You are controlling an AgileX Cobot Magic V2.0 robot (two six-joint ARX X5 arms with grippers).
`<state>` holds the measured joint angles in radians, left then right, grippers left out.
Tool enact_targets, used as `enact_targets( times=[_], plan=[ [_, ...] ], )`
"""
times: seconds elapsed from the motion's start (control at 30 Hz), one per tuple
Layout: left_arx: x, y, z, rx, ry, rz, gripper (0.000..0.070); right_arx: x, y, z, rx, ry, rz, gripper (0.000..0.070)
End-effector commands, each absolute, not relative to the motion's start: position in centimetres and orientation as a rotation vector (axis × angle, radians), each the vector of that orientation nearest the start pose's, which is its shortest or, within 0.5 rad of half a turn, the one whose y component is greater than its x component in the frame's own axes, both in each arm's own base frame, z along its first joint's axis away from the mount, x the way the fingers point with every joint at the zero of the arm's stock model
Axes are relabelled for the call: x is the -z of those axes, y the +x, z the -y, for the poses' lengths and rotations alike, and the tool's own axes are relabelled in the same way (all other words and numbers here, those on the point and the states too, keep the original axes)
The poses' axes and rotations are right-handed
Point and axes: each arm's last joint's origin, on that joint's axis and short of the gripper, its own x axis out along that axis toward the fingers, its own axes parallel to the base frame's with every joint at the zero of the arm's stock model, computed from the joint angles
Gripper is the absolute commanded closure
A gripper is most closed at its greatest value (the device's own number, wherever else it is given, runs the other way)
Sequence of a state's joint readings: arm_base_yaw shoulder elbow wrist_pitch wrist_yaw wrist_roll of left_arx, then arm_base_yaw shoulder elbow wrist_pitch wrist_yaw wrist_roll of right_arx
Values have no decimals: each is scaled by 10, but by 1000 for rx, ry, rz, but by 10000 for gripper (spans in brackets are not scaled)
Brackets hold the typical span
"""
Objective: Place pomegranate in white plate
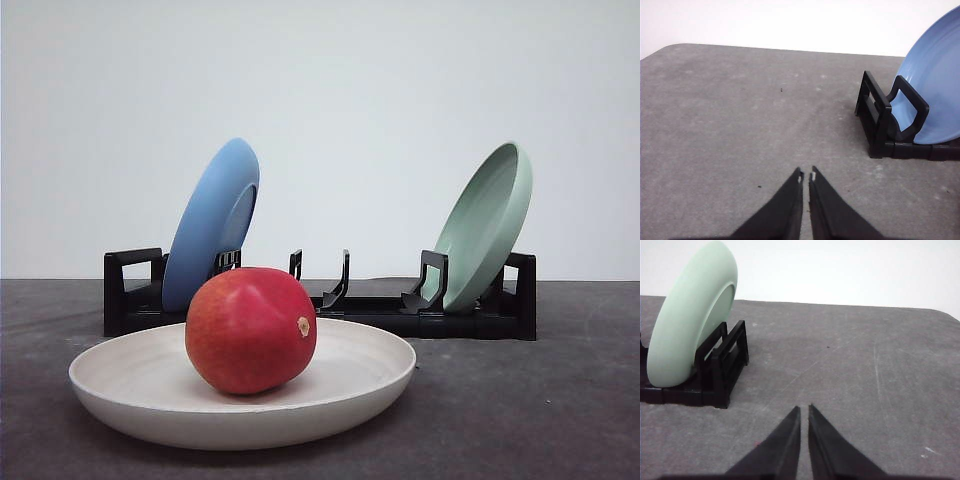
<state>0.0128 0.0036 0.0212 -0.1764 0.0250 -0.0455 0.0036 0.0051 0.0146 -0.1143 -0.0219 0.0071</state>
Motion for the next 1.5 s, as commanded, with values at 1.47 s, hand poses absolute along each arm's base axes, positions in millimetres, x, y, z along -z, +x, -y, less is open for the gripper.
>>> enact_targets(
  times=[1.47],
  plan=[
    [-152,96,-1,6,-47,-154,700,-157,97,-1,-20,16,-94,677]
  ],
)
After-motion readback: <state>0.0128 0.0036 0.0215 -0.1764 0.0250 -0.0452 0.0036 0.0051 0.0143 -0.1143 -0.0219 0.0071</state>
